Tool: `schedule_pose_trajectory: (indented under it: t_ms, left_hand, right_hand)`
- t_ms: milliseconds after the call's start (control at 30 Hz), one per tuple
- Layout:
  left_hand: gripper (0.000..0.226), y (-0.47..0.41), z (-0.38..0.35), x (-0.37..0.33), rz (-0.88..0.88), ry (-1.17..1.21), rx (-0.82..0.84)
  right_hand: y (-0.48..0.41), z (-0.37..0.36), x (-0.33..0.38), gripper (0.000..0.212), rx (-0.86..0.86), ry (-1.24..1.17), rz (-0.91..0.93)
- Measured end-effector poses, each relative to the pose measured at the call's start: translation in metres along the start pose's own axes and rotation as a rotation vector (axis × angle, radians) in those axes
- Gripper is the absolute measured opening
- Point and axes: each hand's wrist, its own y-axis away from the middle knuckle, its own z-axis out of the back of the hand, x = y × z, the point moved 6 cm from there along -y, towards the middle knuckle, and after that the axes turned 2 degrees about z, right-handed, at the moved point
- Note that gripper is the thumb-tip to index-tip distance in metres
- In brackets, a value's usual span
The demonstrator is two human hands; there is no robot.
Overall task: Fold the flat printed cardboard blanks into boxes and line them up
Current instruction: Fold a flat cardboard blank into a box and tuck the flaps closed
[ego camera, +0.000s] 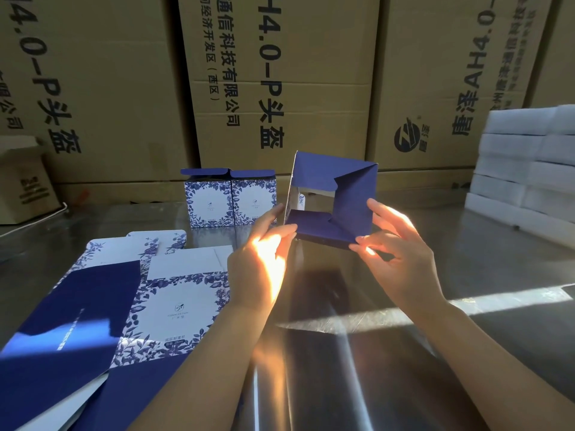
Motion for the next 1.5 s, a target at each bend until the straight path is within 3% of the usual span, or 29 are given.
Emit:
schedule_pose_trajectory:
  t_ms: [67, 267, 467, 567, 733, 900, 1033, 1233, 1367, 1500]
  left_hand:
    - [0.009, 0.0, 0.0, 0.0, -0.003, 0.017, -0.017]
    - [0.028, 0.002, -0.001, 0.003, 0.091, 0.176, -0.018]
    - [0.057, 0.001, -0.004, -0.001, 0.213, 0.507, 0.047]
    - [0.064, 0.003, -0.009, -0.002, 0.229, 0.543, 0.088]
    - [0.074, 0.007, -0.014, -0.002, 0.186, 0.431, 0.099]
    - [0.05, 0.004, -0.012, 0.0, 0.091, 0.336, 0.075]
    - [0.045, 0.004, -0.01, -0.004, 0.021, 0.327, 0.066]
    - [0.029, 0.004, -0.013, -0.001, 0.088, 0.24, 0.135]
    - [0.037, 0.006, -0.017, 0.001, 0.144, 0.173, 0.185]
    - [0.044, 0.011, -0.026, 0.001, 0.192, -0.042, 0.298]
  right_hand:
    - [-0.002, 0.003, 0.003, 0.016, -0.015, -0.03, 0.008]
    - [-0.002, 0.006, -0.008, 0.045, -0.097, -0.394, -0.427]
    - [-0.002, -0.006, -0.018, 0.058, -0.052, -0.599, -0.625]
    - [0.002, -0.011, -0.018, 0.05, -0.067, -0.622, -0.663]
    - [0.01, -0.018, -0.025, 0.045, -0.078, -0.631, -0.775]
    - [0.012, -0.019, -0.034, 0.05, -0.046, -0.65, -0.909]
    - [0.014, -0.023, -0.036, 0.035, 0.004, -0.62, -0.948]
    - [0.014, -0.024, -0.032, 0.013, 0.08, -0.506, -0.925]
    - [0.015, -0.027, -0.026, 0.009, 0.144, -0.467, -0.927]
    - [0.019, -0.034, -0.023, 0.009, 0.206, -0.443, -0.929]
